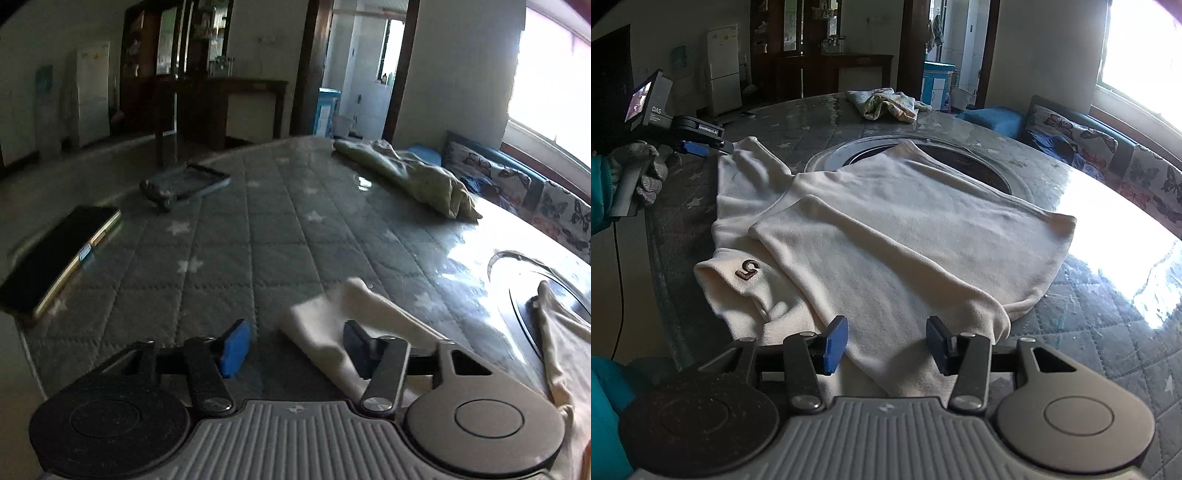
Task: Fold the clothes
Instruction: 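Grasp the patched sleeve with the left tool and fold it across the body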
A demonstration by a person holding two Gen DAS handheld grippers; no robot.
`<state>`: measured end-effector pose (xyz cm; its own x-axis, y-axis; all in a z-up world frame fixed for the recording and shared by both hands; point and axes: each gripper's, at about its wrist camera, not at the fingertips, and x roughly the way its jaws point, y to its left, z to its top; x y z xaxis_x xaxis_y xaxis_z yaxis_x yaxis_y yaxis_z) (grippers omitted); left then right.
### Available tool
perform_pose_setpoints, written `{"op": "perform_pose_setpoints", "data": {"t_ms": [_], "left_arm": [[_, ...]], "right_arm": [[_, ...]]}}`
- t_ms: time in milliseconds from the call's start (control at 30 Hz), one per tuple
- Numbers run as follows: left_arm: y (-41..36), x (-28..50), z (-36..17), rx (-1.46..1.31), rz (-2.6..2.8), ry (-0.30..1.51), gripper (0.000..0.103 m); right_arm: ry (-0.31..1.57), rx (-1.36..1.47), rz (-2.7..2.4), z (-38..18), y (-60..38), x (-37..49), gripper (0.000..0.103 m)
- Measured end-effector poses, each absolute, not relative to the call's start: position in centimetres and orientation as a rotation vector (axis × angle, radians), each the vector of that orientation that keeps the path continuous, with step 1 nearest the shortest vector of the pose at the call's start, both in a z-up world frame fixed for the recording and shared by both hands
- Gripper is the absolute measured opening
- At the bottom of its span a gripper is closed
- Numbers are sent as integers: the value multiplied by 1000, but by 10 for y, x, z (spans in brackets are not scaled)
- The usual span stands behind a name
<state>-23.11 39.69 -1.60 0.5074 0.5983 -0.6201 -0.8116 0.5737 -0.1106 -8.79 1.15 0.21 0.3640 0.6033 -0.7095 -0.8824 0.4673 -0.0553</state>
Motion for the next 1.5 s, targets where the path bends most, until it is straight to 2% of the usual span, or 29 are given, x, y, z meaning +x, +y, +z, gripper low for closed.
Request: {"op": "perform_pose_setpoints", "data": {"t_ms": [67,100,133,233,433,800,1000,1267,1367,1500], "left_arm": [[396,-229,-18,-401,885,569,44],[396,-229,-19,-398,881,566,35],[397,-228,-19,-399,873,561,22],[404,-230,-18,-445,833,536,10],[377,-228,11,-452,702,449,9],[260,-200,85,-384,250,342,9],[190,-174,87,-336,12,373,9],[136,-145,42,-335,-136,522,10],[129,-143,30,-321,-170,571,13],[144,-160,28,-267,-141,569,32]], "right_arm": [[679,-472,1002,2,12,-88,48],[679,-471,1001,2,11,-88,48],[680,-469,1001,2,11,-88,48],[677,-466,997,2,11,-89,48],[660,-437,986,8,5,-89,49],[635,-365,959,14,-13,-86,49],[631,-326,931,16,-27,-86,49],[641,-294,892,16,-42,-85,49],[648,-291,881,16,-45,-84,49],[648,-281,876,19,-46,-83,49]]}}
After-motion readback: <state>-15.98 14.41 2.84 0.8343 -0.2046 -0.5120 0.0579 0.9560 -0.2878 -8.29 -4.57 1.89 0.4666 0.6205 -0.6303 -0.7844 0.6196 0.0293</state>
